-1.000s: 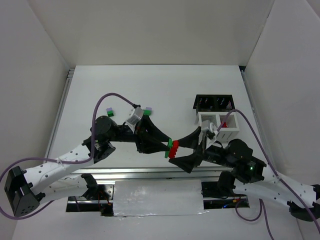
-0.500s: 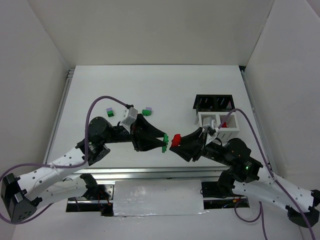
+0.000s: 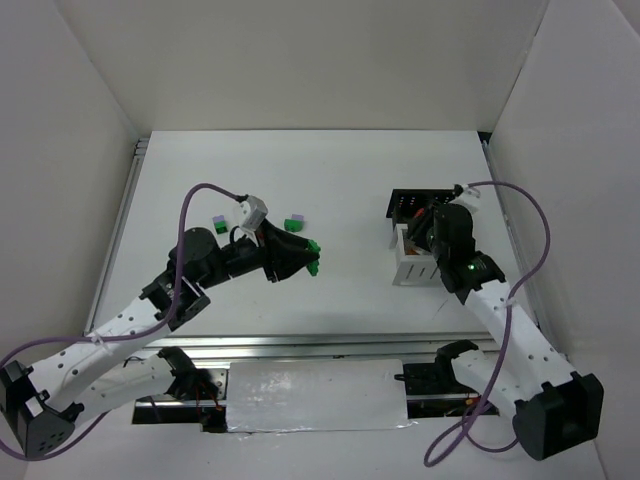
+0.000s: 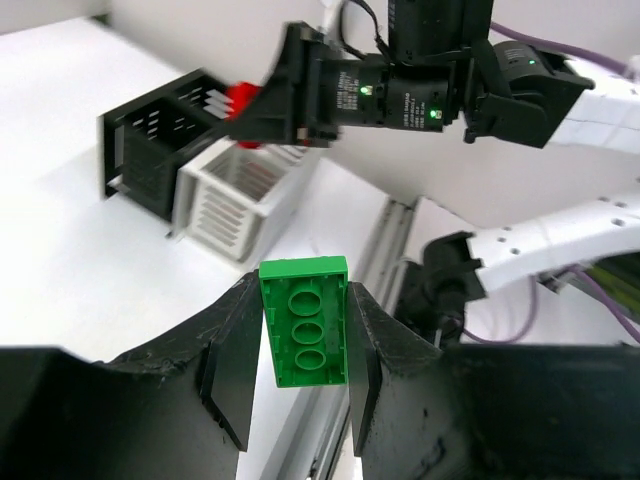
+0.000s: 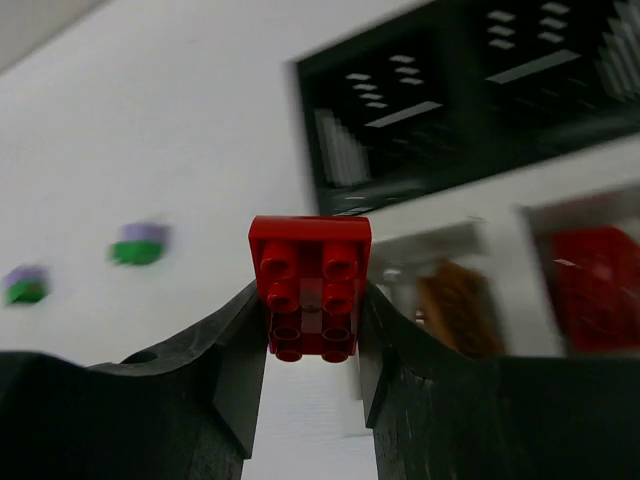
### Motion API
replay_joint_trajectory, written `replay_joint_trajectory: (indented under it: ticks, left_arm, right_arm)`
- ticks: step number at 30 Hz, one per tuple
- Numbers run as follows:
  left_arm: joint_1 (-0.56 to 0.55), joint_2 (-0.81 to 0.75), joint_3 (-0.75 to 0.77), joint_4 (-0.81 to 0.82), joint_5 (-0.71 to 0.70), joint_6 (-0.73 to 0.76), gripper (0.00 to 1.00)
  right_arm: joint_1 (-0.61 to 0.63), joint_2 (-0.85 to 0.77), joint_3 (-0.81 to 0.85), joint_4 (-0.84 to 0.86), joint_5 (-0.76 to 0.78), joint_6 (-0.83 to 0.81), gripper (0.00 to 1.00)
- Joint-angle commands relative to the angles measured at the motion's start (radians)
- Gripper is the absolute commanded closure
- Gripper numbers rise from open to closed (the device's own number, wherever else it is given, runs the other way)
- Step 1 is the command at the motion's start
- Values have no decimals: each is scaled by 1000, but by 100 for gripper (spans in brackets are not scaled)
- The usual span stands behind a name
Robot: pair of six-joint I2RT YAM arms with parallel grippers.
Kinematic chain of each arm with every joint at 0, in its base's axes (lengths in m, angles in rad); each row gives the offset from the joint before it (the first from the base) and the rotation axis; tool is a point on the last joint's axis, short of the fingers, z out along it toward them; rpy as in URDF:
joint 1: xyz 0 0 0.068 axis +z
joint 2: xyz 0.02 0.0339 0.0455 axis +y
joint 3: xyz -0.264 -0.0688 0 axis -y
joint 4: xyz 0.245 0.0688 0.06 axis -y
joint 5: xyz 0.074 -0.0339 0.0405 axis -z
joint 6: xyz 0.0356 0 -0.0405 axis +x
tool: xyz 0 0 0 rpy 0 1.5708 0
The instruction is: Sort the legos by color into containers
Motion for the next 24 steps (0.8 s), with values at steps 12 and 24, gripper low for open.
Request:
replay_joint_trajectory:
  ticks: [12, 24]
  left_arm:
    - [3, 119, 99, -113, -151, 19, 100]
    - [3, 237, 179, -59, -91, 16, 100]
  right_arm:
    - [-179, 53, 64, -280, 418, 187, 80]
    - [-194, 9, 85, -259, 337, 155, 0]
